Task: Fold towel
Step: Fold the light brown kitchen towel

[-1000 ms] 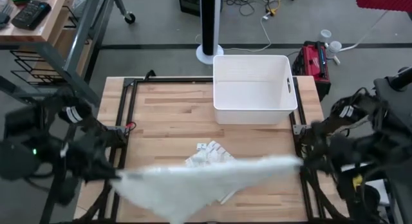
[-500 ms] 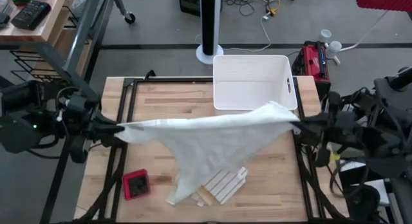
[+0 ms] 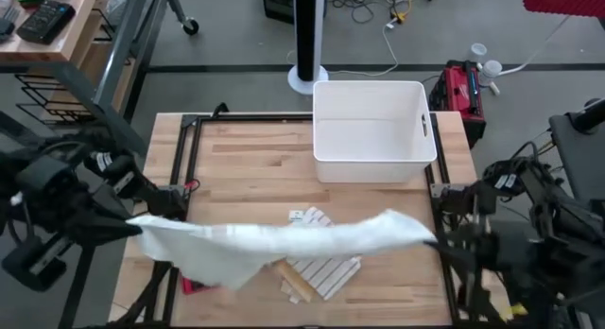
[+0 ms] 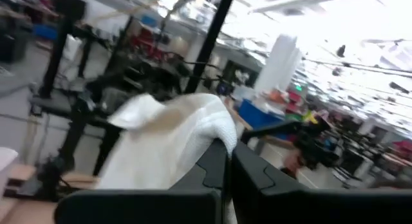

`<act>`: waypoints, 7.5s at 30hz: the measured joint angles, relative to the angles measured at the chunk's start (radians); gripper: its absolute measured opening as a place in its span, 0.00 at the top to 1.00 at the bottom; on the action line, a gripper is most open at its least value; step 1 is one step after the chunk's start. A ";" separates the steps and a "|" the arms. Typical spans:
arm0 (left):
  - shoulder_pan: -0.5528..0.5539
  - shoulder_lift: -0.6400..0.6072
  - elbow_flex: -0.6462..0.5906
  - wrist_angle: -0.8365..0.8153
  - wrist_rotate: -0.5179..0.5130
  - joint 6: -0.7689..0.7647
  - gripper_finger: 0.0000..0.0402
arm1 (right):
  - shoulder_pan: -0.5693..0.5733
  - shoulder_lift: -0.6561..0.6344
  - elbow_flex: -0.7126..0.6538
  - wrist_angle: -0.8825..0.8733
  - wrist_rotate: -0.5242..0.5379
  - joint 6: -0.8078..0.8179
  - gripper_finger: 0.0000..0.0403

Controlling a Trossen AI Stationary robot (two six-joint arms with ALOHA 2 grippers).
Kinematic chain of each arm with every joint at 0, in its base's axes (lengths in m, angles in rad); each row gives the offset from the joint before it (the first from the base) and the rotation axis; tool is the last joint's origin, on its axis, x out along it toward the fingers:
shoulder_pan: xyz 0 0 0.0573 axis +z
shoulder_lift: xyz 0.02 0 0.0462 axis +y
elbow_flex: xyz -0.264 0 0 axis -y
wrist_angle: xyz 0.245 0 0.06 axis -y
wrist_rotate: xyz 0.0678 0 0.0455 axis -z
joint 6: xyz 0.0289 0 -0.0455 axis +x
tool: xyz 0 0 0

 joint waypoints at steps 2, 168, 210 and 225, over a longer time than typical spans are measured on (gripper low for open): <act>-0.007 0.016 0.000 0.045 -0.029 0.040 1.00 | 0.021 0.015 0.000 0.149 0.002 -0.100 1.00; 0.468 0.040 -1.706 0.429 0.345 -1.228 0.99 | -0.313 -0.280 -1.840 0.750 -0.727 1.416 0.98; -0.230 -0.078 -0.591 -0.157 -0.390 -0.653 1.00 | 0.132 -0.342 -0.911 0.752 0.006 0.259 1.00; -0.232 -0.049 -0.363 -0.258 -0.477 -0.374 1.00 | 0.128 -0.291 -0.752 0.729 0.074 -0.038 1.00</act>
